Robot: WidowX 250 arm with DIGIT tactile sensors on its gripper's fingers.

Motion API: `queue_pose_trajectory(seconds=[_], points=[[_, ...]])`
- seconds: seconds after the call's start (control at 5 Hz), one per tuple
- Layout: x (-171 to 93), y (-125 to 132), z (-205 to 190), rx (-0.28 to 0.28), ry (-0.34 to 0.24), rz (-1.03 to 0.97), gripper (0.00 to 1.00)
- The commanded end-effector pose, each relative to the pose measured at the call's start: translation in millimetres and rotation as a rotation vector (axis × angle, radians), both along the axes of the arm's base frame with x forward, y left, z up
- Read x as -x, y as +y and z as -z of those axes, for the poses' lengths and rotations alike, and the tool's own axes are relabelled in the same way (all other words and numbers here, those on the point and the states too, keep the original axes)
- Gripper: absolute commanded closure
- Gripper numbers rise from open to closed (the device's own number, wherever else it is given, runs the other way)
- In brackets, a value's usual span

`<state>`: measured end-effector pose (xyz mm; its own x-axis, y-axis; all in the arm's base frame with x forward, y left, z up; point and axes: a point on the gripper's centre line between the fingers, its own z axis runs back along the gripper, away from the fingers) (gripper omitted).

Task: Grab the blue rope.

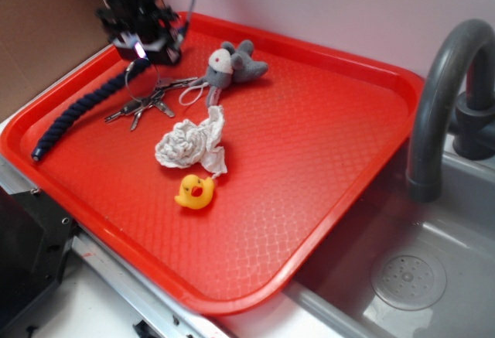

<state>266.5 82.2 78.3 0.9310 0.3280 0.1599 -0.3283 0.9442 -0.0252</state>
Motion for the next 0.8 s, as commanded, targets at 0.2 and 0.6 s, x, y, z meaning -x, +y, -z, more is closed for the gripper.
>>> queue_pose_trajectory(seconds=[0.2, 0.6], points=[[63, -81, -160, 0.136, -0.105, 0.069, 1.0], [80, -81, -150, 0.193, 0.016, 0.108, 0.0]])
